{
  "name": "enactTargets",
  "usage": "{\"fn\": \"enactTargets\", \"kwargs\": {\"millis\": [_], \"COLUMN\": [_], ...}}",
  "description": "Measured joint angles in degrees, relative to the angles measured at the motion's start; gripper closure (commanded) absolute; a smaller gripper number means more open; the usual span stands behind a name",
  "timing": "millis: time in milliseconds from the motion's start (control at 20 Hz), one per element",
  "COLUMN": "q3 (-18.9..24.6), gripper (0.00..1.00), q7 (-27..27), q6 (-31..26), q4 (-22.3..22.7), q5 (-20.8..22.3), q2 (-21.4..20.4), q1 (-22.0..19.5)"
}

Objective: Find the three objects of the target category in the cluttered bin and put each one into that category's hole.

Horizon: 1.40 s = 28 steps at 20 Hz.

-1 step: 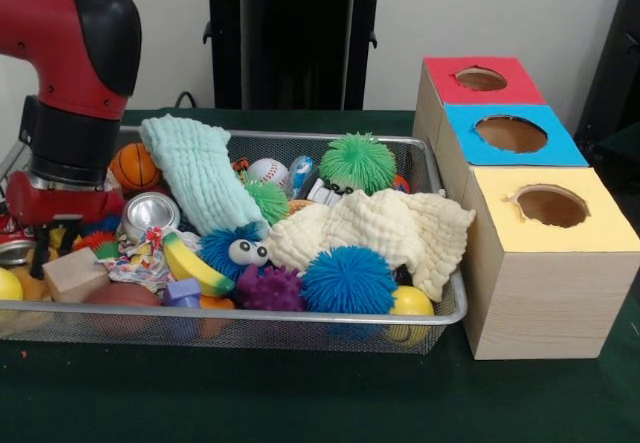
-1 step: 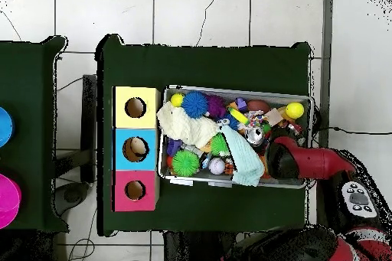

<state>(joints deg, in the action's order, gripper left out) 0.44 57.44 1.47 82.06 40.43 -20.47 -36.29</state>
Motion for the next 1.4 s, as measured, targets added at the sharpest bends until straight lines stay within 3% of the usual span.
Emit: {"fn": "enactTargets", "kwargs": {"millis": [250, 450, 650, 800, 1050, 1250, 1400], "q3": [-3.5, -6.9, -6.0, -2.0, 6.7, 9.6, 10.6], "gripper": [1.00, 1.00, 1.00, 1.00, 1.00, 1.00, 1.00], "q7": [0.4, 0.4, 0.4, 0.4, 0.4, 0.4, 0.4], "q6": [5.0, 11.1, 11.9, 10.2, 1.2, -5.9, -9.6], "q4": [4.4, 9.5, 13.2, 16.9, 24.9, 29.9, 33.6], "q5": [-0.5, -1.3, -1.4, -2.3, -10.2, -16.7, -21.1], "q2": [-4.5, -10.9, -16.2, -20.2, -24.7, -25.6, -26.0], "q1": [2.7, 5.7, 4.8, 0.2, -11.3, -14.9, -14.7]}}
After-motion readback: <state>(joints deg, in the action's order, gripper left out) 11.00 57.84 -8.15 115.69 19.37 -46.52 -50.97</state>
